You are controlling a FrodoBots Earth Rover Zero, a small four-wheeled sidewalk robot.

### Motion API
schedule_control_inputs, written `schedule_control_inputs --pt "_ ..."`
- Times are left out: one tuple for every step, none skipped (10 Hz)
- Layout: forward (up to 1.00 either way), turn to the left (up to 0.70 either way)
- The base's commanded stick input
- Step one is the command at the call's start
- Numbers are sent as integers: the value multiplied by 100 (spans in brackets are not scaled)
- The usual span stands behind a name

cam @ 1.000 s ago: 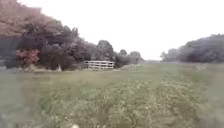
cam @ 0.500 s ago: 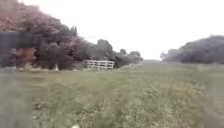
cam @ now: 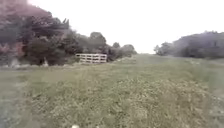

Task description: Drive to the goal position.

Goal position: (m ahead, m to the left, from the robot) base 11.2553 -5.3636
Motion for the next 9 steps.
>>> schedule_control_inputs --pt "100 -37" --pt "100 -1" --pt "100 0" --pt "100 0" --pt "100 0" --pt "100 0" --pt "100 0" --pt "100 0" --pt "100 0"
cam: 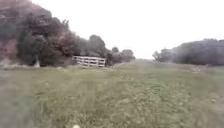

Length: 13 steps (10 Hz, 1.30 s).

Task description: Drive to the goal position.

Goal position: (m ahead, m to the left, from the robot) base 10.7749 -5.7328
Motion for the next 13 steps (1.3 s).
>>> schedule_control_inputs --pt "100 0" --pt "100 0" --pt "100 0" --pt "100 0" --pt "100 0" --pt "100 -35" --pt "100 -36" --pt "100 -37" --pt "100 0" --pt "100 0" --pt "100 0" --pt "100 0" --pt "100 0"
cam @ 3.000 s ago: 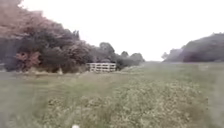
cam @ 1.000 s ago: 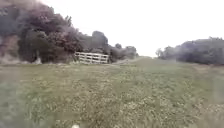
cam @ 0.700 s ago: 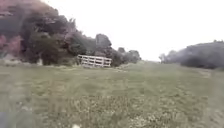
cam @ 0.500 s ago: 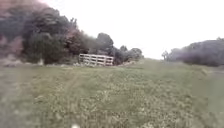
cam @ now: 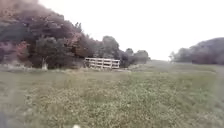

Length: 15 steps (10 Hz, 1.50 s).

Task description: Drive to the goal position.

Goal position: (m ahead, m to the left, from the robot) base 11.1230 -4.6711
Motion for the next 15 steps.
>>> schedule_control_inputs --pt "100 0" --pt "100 0" --pt "100 0" --pt "100 0" --pt "100 -37" --pt "100 -37" --pt "100 -37" --pt "100 -37" --pt "100 -37" --pt "100 -37" --pt "100 -37" --pt "100 -37" --pt "100 -37" --pt "100 -26" --pt "100 -19"
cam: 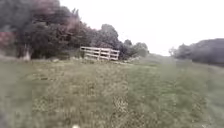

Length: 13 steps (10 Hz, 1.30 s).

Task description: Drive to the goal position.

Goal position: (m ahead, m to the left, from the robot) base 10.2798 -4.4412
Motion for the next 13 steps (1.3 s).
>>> schedule_control_inputs --pt "100 -10" --pt "100 -20" --pt "100 -31" --pt "100 -36" --pt "100 -36" --pt "100 -6" --pt "100 -2" --pt "100 -4" --pt "100 -12" --pt "100 -34" --pt "100 -23" --pt "100 0" --pt "100 0"
